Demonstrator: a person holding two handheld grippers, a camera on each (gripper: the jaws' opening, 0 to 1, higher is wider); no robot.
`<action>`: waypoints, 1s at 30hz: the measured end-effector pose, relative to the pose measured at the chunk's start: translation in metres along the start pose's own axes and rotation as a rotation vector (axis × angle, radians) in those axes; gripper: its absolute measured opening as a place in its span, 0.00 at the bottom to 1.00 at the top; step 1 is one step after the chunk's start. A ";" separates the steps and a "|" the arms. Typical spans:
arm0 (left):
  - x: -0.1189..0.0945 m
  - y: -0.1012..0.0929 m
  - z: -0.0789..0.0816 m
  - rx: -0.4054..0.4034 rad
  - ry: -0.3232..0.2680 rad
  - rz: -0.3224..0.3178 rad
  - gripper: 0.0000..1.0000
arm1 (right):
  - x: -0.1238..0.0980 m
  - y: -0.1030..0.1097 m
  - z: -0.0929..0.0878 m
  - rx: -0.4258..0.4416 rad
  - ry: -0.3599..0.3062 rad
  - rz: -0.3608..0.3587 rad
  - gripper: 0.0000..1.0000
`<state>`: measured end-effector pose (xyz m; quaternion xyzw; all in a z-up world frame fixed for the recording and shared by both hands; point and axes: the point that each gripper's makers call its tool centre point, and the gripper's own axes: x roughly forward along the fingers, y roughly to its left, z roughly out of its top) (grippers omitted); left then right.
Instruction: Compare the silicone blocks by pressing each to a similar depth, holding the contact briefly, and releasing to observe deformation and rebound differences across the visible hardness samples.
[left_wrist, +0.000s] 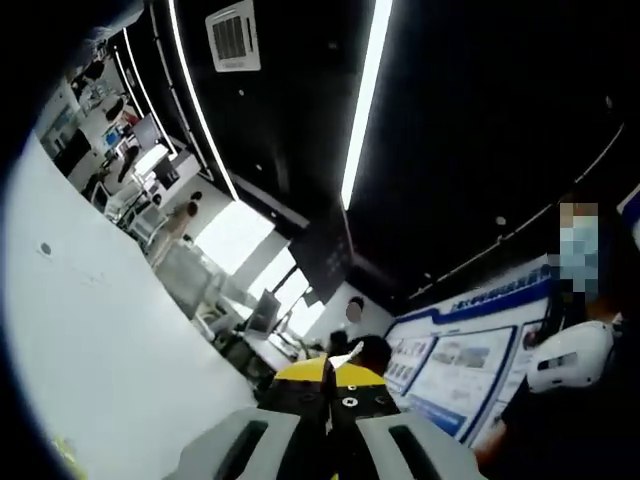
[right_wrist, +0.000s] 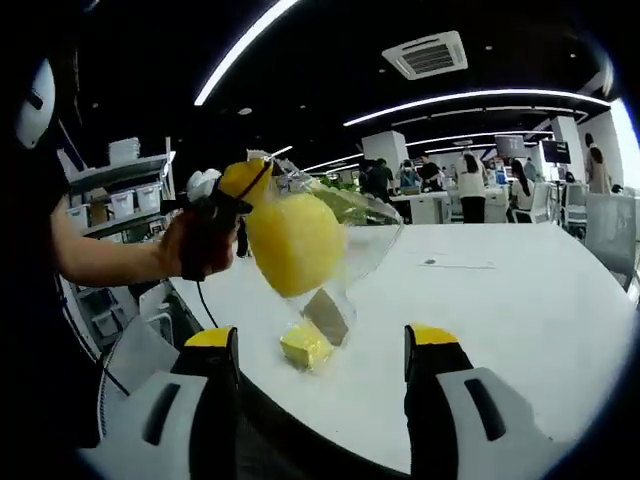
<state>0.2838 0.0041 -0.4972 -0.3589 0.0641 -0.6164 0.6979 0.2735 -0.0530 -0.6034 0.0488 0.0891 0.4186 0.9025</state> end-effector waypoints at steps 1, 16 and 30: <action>0.000 -0.003 0.001 0.009 -0.002 -0.002 0.00 | 0.003 0.003 0.009 -0.002 -0.022 0.027 0.59; 0.001 -0.039 -0.001 0.036 -0.004 -0.097 0.00 | 0.022 0.059 0.051 -0.069 -0.119 0.270 0.33; -0.003 -0.033 -0.016 0.118 0.067 -0.015 0.00 | 0.010 0.059 0.035 -0.030 0.012 0.235 0.23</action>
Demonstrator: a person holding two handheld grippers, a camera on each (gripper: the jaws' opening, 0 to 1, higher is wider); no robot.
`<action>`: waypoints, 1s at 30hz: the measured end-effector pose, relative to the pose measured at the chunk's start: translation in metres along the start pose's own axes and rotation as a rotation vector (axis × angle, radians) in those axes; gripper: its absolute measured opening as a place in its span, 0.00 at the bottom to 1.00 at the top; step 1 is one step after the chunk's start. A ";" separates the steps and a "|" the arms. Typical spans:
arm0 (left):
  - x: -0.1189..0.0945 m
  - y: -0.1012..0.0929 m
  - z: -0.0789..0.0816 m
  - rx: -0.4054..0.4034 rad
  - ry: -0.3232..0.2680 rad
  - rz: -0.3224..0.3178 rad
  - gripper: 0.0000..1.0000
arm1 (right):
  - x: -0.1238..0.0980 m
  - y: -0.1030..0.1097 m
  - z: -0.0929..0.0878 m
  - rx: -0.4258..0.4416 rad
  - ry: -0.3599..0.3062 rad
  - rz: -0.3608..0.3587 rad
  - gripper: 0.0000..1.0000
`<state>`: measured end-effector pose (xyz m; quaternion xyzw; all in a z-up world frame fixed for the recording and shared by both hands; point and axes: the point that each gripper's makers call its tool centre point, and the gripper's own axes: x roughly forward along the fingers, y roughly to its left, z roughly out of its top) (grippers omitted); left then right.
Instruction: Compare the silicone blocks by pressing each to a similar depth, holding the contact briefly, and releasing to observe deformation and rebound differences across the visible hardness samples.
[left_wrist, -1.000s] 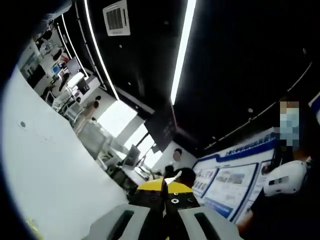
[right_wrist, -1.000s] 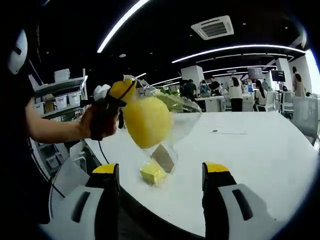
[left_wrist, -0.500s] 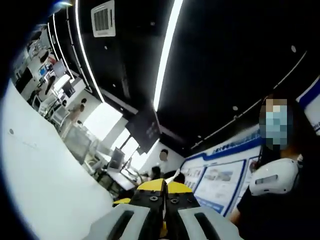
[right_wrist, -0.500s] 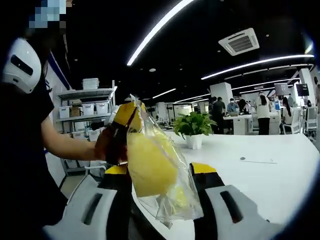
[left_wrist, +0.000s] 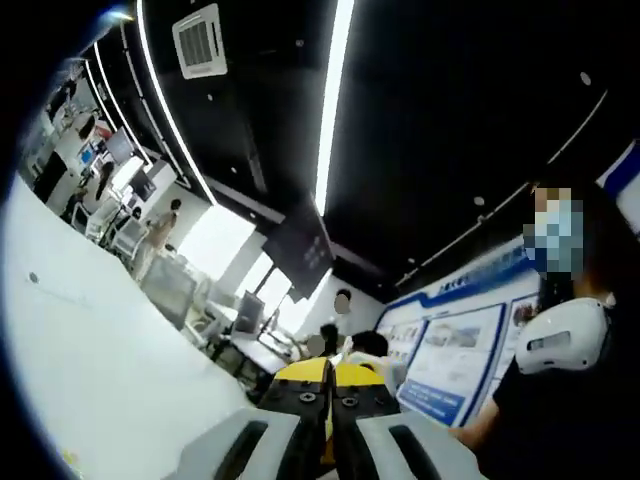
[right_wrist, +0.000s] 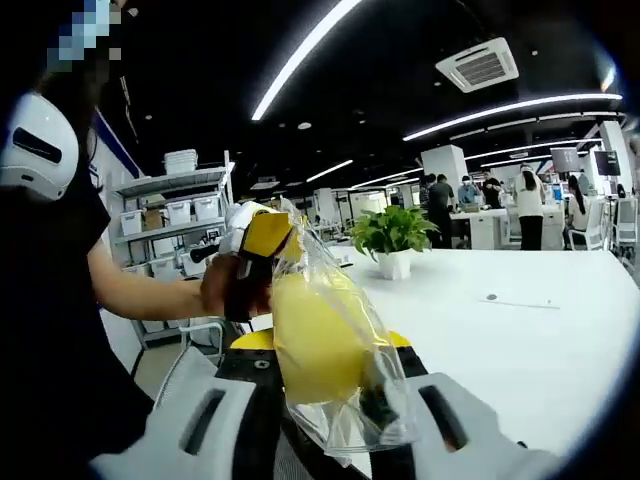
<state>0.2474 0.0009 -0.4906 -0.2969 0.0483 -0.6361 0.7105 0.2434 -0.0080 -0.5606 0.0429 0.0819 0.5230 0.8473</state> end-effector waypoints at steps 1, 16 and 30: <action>0.000 0.000 -0.003 0.000 0.005 0.006 0.00 | -0.001 0.000 -0.002 0.003 0.011 -0.003 0.22; -0.015 0.007 -0.007 0.041 0.037 0.091 0.00 | 0.005 0.012 -0.013 0.124 0.094 -0.016 0.13; -0.027 0.012 -0.005 0.086 0.055 0.138 0.00 | 0.011 0.014 -0.017 0.188 0.180 -0.008 0.07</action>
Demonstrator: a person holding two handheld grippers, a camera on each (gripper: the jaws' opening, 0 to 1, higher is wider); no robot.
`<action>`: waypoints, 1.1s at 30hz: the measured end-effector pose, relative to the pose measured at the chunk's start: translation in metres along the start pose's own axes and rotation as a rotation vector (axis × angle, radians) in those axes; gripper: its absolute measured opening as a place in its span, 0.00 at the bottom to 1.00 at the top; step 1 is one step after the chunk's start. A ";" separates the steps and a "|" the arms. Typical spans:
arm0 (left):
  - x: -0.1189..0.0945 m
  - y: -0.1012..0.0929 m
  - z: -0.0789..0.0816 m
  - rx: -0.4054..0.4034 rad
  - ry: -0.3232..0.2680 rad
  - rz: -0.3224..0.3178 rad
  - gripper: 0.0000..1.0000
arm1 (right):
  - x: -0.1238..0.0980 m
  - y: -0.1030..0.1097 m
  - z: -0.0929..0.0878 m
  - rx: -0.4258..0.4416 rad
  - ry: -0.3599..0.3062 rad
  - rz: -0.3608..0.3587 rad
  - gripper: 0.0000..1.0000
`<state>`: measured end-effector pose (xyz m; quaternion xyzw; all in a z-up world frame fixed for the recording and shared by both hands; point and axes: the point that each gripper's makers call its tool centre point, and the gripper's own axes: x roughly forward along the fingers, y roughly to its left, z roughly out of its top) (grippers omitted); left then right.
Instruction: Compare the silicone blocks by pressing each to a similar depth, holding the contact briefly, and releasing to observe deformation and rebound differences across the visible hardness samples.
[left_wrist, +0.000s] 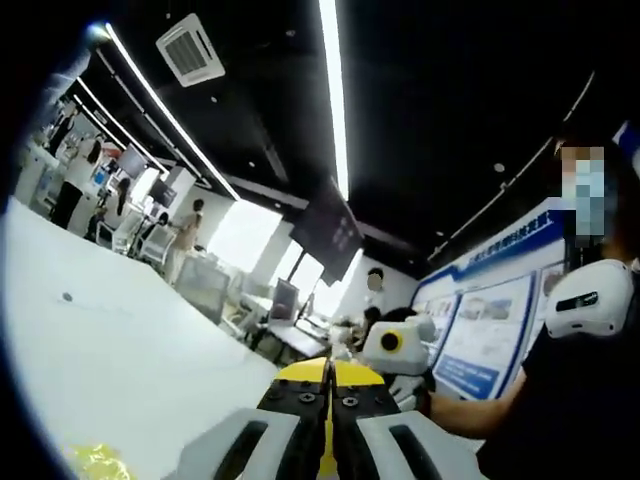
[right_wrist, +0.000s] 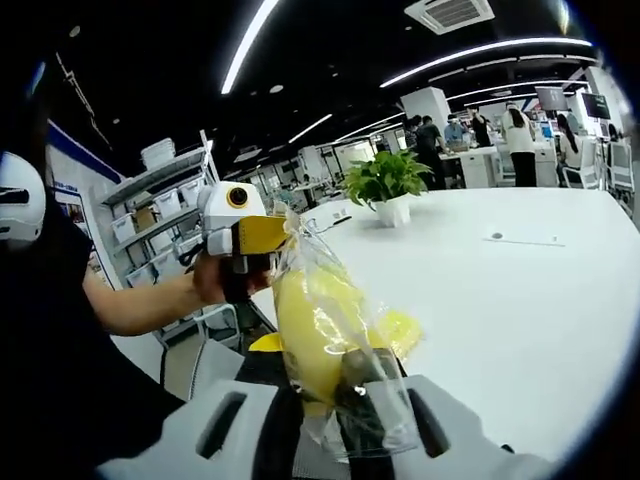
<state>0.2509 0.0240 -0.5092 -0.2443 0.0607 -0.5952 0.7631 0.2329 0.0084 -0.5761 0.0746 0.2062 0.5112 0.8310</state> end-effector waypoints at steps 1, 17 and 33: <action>0.000 0.000 0.000 0.000 0.001 0.001 0.00 | 0.000 0.000 0.000 0.002 0.001 0.002 0.07; -0.002 -0.002 -0.003 -0.007 0.002 0.013 0.00 | 0.000 0.003 -0.004 0.029 0.025 0.013 0.07; -0.004 -0.002 -0.010 -0.041 -0.006 0.021 0.00 | -0.004 0.006 -0.012 0.045 0.050 0.005 0.07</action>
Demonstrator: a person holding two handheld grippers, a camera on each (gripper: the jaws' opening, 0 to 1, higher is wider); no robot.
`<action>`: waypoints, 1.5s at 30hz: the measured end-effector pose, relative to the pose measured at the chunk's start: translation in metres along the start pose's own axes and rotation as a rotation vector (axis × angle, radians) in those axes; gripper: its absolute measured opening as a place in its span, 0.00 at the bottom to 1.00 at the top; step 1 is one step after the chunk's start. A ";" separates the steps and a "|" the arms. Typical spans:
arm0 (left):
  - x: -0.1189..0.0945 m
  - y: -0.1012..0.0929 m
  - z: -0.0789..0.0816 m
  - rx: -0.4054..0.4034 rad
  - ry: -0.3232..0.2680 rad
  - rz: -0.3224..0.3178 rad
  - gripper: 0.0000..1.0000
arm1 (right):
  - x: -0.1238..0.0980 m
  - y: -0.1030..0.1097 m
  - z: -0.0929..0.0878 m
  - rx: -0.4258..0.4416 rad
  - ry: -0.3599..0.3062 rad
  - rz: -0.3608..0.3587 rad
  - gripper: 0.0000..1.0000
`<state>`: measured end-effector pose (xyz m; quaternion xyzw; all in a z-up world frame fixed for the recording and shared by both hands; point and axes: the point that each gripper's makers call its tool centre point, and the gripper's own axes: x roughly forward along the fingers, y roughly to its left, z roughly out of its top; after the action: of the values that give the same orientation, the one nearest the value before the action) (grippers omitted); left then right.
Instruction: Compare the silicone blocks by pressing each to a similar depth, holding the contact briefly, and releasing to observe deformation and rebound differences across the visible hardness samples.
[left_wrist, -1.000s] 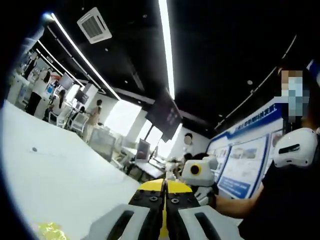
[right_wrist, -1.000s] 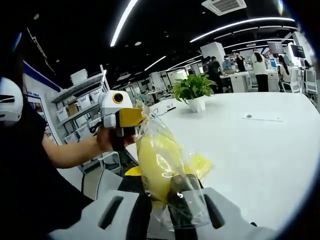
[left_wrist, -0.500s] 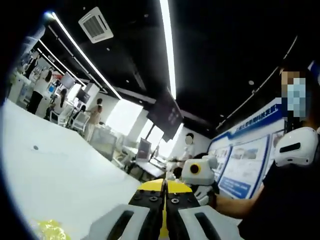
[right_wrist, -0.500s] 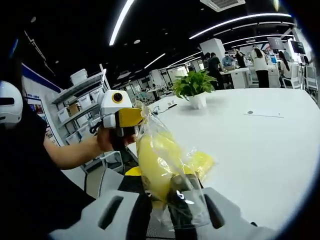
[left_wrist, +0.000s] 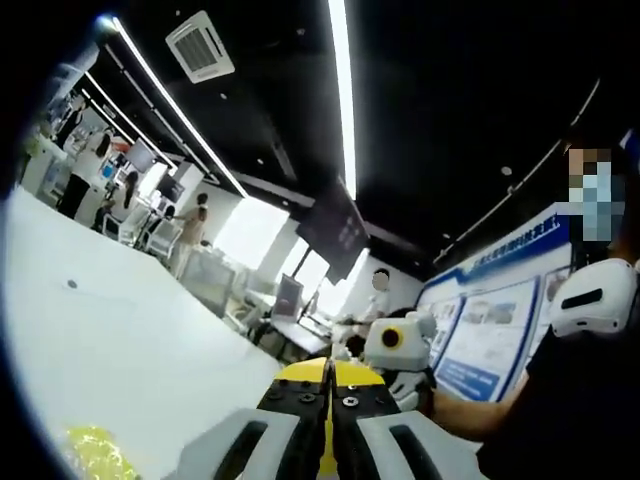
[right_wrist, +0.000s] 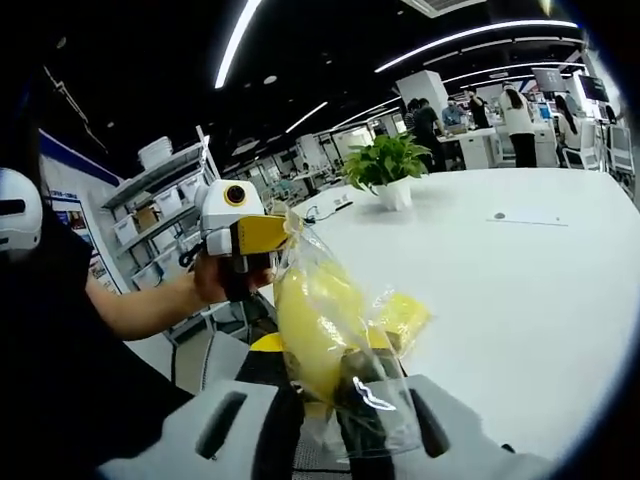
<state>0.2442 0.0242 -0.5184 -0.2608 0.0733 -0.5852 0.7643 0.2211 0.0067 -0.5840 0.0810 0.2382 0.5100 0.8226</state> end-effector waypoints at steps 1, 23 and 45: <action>0.000 0.001 0.000 -0.009 -0.002 0.000 0.00 | 0.000 0.000 0.000 0.000 -0.001 -0.004 0.07; -0.001 -0.005 -0.009 -0.025 0.006 -0.004 0.00 | -0.003 0.004 -0.009 0.019 0.019 0.007 0.07; 0.005 0.000 -0.018 -0.091 0.014 0.000 0.00 | -0.006 -0.003 -0.017 0.085 0.034 0.012 0.07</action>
<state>0.2384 0.0140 -0.5328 -0.2909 0.1051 -0.5831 0.7512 0.2129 -0.0017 -0.5983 0.1087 0.2730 0.5058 0.8111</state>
